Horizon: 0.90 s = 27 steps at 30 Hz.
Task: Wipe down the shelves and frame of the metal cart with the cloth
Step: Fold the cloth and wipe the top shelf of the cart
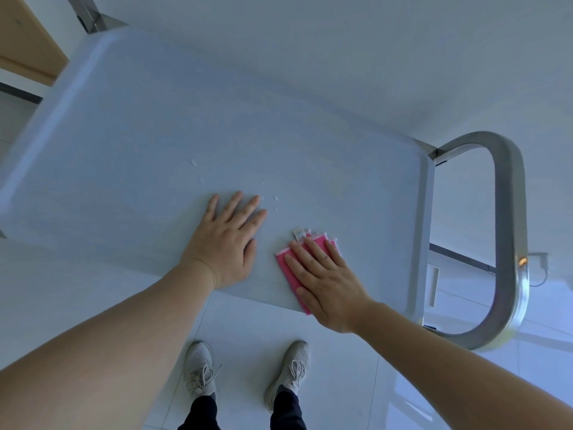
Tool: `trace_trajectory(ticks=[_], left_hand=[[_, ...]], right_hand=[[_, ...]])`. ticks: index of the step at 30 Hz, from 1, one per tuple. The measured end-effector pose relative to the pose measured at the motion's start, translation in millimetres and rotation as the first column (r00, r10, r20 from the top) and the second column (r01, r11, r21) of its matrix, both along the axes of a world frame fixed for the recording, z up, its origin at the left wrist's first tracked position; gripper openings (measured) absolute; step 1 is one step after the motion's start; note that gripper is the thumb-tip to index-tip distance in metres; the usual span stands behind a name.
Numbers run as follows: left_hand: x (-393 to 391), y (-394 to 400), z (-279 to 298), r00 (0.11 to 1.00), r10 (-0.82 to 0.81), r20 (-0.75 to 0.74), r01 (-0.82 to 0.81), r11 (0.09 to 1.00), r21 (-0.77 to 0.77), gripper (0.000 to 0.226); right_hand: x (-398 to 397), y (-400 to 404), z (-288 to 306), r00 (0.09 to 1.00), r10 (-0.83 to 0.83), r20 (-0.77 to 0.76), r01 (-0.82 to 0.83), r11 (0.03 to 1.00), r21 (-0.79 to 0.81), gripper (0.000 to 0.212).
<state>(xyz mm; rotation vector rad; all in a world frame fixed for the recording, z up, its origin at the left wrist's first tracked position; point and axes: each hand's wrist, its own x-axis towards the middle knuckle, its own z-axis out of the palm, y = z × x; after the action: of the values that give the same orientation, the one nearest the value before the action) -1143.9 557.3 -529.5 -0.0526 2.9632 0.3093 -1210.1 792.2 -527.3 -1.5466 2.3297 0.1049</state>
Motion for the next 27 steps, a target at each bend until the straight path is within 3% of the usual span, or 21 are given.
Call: trace_trajectory(ticks=[6,16,27], left_hand=[[0.2,-1.5,-3.4,0.997,-0.076,-0.008,0.076,0.997,0.017,0.059],[-0.1,-2.5,-6.4,0.998,-0.069,-0.013,0.069,0.996,0.054,0.060],[-1.5,-3.0,-6.5,0.997,-0.067,-0.041,0.070,0.996,0.057,0.057]], right_hand=[[-30.4,-8.6,-2.1,1.000,0.010,-0.020,-0.009,0.999,0.036,0.057],[-154.1,-40.7,-9.9,0.931,-0.333,-0.148,0.333,0.943,-0.026,0.056],[-227.2,-77.9,-11.0,0.839,-0.530,-0.126,0.523,0.848,-0.085,0.056]])
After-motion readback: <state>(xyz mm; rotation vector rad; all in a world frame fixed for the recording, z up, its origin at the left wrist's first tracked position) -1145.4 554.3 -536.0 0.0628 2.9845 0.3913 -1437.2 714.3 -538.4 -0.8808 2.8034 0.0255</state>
